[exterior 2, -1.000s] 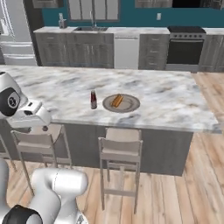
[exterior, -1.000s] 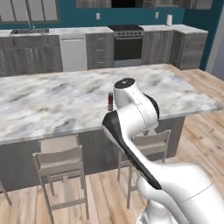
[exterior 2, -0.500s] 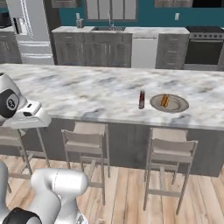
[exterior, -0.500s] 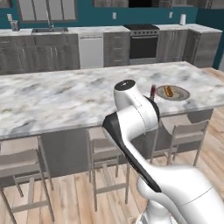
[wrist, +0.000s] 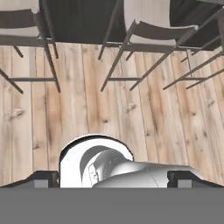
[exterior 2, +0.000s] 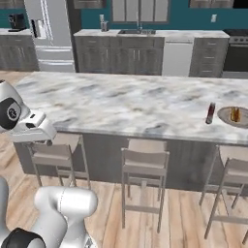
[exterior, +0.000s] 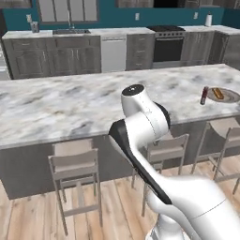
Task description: Move the hot dog bun to the plate on the dining table and place the condiment next to that plate. Then navigate to the fridge and take the sausage and place it on the plate as well.
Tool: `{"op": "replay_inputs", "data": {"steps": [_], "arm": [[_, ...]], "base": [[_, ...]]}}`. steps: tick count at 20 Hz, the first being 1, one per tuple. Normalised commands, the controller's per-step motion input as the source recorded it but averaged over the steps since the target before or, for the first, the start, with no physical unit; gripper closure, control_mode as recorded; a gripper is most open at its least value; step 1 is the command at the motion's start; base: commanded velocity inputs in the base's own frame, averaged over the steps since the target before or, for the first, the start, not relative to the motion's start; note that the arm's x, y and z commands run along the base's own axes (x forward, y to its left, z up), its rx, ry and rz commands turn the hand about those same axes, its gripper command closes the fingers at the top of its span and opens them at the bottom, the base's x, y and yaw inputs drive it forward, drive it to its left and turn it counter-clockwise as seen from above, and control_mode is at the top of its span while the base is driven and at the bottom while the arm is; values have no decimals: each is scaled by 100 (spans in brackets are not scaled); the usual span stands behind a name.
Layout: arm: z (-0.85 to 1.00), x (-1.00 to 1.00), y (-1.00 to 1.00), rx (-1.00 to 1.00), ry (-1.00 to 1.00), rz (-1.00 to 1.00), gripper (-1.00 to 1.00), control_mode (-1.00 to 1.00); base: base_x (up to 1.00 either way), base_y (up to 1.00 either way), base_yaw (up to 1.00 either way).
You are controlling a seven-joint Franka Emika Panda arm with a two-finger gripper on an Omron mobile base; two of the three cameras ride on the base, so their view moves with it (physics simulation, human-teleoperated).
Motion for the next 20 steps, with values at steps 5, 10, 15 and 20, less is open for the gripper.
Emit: {"op": "replay_inputs", "data": {"steps": [5, 10, 15, 20], "arm": [[0, 0, 0, 0, 0, 0, -100, 100], [0, 0, 0, 0, 0, 0, -100, 100], [0, 0, 0, 0, 0, 0, -100, 100], [0, 0, 0, 0, 0, 0, -100, 100]], "base": [[0, 100, 0], [0, 100, 0], [0, 100, 0], [3, 100, 0]]}}
